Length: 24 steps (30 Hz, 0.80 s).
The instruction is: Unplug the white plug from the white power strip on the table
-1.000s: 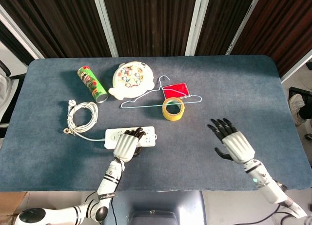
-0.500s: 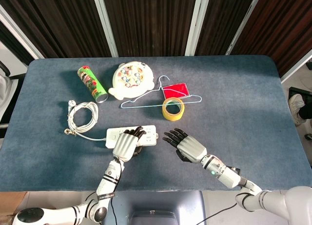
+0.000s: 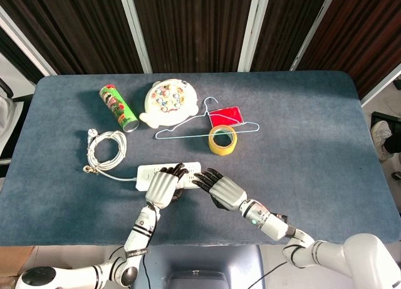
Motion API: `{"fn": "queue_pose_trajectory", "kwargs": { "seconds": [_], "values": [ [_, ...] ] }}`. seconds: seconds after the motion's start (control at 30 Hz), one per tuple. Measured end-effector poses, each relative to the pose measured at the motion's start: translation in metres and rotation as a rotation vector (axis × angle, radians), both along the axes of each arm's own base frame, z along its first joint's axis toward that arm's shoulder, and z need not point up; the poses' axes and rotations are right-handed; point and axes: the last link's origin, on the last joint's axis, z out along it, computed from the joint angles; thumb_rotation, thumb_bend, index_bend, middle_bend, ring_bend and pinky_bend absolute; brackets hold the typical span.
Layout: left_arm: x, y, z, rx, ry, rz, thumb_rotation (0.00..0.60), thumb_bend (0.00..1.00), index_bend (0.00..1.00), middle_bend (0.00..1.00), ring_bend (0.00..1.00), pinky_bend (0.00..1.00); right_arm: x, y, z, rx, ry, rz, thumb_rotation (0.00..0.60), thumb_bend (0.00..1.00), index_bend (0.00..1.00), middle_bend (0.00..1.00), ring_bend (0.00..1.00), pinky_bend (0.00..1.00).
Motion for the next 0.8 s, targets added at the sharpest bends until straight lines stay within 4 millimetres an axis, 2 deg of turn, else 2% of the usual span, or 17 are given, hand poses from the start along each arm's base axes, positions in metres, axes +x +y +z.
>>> {"fn": "queue_pose_trajectory", "kwargs": {
  "seconds": [0.37, 0.5, 0.63, 0.7, 0.8],
  "values": [
    [0.003, 0.0, 0.009, 0.013, -0.012, -0.014, 0.6, 0.55, 0.34, 0.44, 0.39, 0.45, 0.0, 0.004, -0.016, 0.017, 0.134, -0.005, 0.6, 1.0, 0.03, 0.12, 0.0, 0.03],
    [0.005, 0.002, 0.015, 0.024, -0.025, -0.018, 0.6, 0.55, 0.34, 0.44, 0.39, 0.45, 0.002, 0.005, -0.015, 0.008, 0.129, -0.001, 0.6, 1.0, 0.03, 0.12, 0.0, 0.03],
    [0.008, 0.004, 0.028, 0.044, -0.047, -0.034, 0.6, 0.54, 0.33, 0.44, 0.39, 0.44, 0.004, 0.004, -0.003, -0.034, 0.087, 0.007, 0.6, 0.99, 0.01, 0.12, 0.0, 0.03],
    [0.008, 0.005, 0.039, 0.058, -0.059, -0.041, 0.6, 0.53, 0.33, 0.44, 0.39, 0.44, 0.004, 0.002, 0.01, -0.069, 0.063, 0.015, 0.6, 0.92, 0.0, 0.12, 0.0, 0.03],
    [0.001, 0.007, 0.061, 0.084, -0.063, -0.036, 0.6, 0.53, 0.32, 0.43, 0.38, 0.43, 0.0, -0.001, 0.035, -0.127, 0.028, 0.024, 0.6, 0.76, 0.0, 0.12, 0.0, 0.02]
  ]
}}
